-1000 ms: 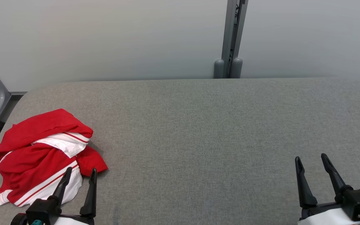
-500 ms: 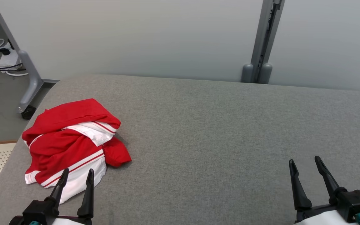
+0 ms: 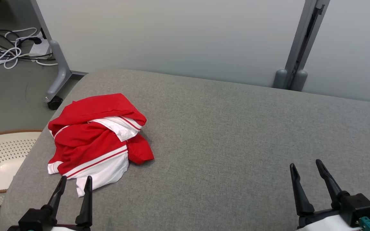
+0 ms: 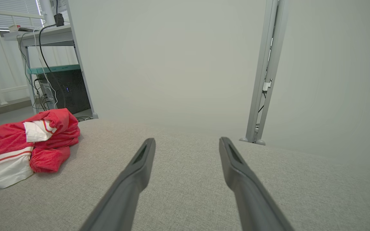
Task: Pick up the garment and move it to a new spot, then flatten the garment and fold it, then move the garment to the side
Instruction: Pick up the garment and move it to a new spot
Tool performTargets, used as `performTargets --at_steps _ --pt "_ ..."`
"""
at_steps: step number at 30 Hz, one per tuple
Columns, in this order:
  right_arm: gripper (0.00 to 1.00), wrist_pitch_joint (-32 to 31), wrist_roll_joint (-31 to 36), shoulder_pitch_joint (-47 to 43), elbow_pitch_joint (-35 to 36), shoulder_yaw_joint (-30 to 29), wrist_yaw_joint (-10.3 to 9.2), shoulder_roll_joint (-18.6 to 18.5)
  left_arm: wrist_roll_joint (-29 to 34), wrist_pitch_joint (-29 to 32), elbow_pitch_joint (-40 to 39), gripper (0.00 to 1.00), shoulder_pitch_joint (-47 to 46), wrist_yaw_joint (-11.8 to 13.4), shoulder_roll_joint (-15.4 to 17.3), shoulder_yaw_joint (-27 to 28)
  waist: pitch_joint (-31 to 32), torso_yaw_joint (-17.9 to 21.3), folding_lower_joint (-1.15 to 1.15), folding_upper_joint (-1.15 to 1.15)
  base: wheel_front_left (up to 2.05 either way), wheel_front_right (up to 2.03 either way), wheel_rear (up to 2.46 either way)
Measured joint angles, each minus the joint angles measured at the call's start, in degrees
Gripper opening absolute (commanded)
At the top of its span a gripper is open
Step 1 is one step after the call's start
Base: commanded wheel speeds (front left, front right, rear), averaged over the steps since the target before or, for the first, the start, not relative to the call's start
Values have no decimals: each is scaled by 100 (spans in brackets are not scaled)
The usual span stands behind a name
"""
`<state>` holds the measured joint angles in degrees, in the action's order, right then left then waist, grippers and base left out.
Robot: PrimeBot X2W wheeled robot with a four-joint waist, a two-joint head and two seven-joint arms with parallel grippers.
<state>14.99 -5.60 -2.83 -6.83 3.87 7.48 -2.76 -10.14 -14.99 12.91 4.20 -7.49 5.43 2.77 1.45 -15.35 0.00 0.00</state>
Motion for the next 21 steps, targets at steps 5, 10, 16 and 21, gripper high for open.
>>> performTargets --at_steps 5,10,16,21 --pt "100 0 10 6 4 21 0 0 -108 0 2 100 -39 0 -34 11 -84 2 0 0 0 0 0" --pt "100 0 200 208 56 35 0 -44 -369 62 378 100 -896 -1 26 -231 -465 9 0 0 0 0 0" --pt "100 0 213 599 104 215 1 -255 -775 857 1234 100 -2446 -1 250 -223 -1097 88 0 0 0 0 0" --pt "100 0 212 870 67 375 1 -391 -1068 1446 2132 100 -3739 55 390 -35 -1685 204 0 0 0 0 0"
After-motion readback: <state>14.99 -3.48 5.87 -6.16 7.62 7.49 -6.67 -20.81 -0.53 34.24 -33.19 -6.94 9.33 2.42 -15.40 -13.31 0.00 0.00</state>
